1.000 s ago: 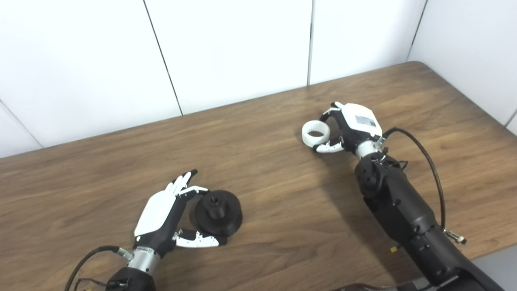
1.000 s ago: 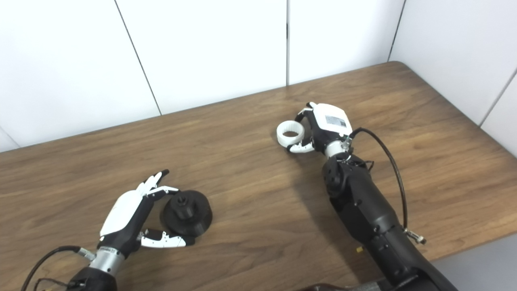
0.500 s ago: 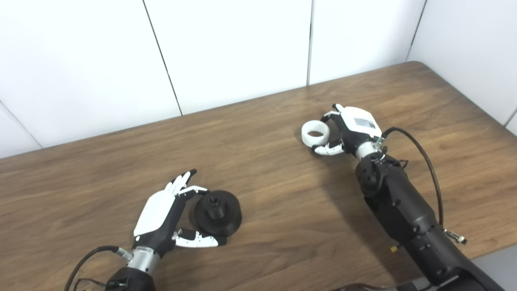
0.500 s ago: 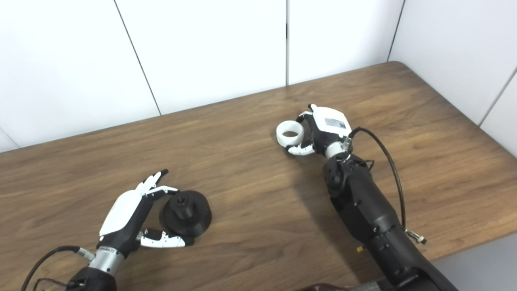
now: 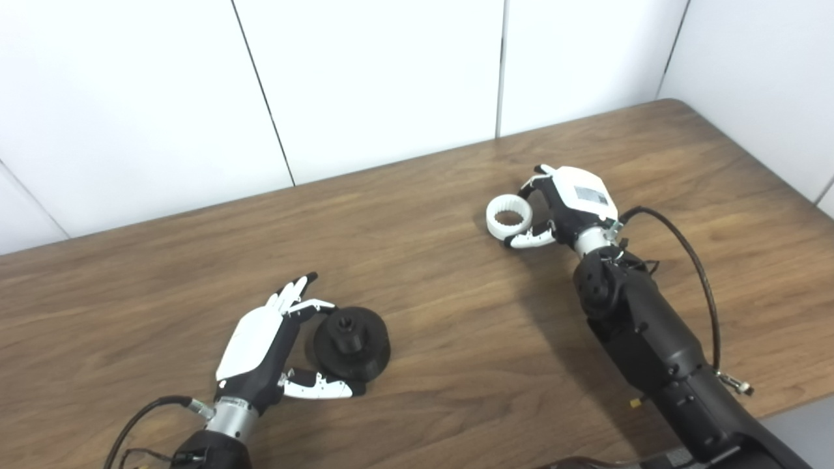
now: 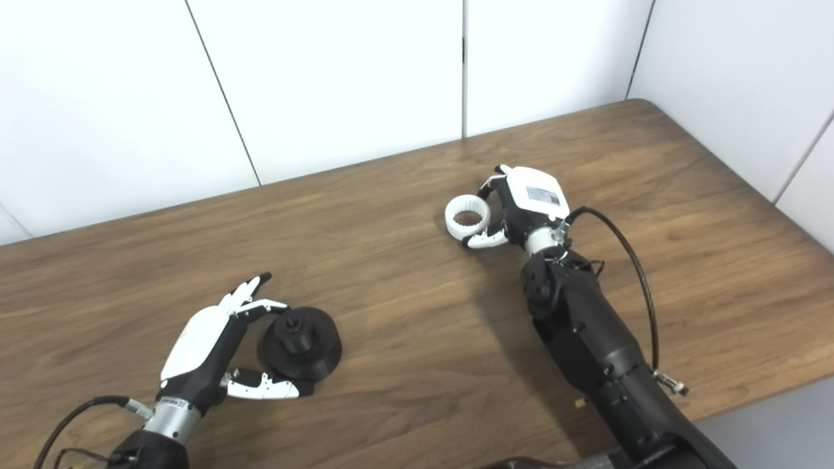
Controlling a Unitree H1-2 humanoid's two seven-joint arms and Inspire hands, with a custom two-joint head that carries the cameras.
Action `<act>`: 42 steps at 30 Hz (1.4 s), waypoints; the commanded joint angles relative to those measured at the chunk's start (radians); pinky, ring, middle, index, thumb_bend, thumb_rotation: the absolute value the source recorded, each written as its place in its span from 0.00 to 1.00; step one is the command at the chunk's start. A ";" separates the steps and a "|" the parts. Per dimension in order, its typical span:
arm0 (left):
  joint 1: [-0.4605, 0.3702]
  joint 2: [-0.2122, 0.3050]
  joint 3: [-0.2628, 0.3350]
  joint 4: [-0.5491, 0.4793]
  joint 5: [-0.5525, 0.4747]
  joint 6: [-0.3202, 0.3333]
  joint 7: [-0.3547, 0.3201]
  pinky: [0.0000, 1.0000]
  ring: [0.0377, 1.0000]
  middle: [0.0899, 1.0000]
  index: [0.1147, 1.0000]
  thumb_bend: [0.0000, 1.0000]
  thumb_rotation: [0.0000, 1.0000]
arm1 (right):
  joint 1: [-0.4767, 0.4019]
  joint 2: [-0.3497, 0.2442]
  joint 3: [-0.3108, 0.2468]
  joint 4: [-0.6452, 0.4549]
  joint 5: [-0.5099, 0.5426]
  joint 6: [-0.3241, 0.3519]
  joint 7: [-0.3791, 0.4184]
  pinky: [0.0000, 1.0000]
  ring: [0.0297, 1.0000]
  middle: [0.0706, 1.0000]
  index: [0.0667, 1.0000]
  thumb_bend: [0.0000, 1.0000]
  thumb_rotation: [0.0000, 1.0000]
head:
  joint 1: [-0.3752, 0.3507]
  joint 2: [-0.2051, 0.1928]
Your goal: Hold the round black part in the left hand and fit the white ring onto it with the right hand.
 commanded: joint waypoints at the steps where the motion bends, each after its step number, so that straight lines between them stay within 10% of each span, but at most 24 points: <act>1: -0.008 0.011 0.003 -0.021 0.022 0.010 0.000 1.00 1.00 1.00 0.57 0.89 0.27 | -0.015 -0.011 -0.004 -0.015 0.007 -0.023 -0.027 0.89 0.87 0.91 0.60 0.73 0.19 | 0.001 0.002; 7: -0.008 0.009 0.002 -0.018 0.024 0.007 0.005 1.00 1.00 1.00 0.56 0.89 0.27 | -0.013 -0.012 -0.005 -0.011 0.030 -0.042 -0.064 0.90 0.86 0.89 0.59 0.72 0.16 | 0.003 0.003; 12: -0.009 0.011 -0.001 -0.018 0.028 0.006 0.005 1.00 1.00 1.00 0.57 0.88 0.28 | -0.008 -0.004 -0.011 -0.014 0.047 -0.056 -0.099 0.95 0.87 0.87 0.46 0.52 0.14 | 0.007 0.006; 42: -0.018 0.006 -0.001 -0.011 0.027 0.015 0.007 1.00 1.00 1.00 0.56 0.89 0.27 | -0.057 0.005 -0.056 -0.303 0.076 -0.039 -0.076 0.92 0.86 0.86 0.46 0.52 0.15 | 0.013 0.015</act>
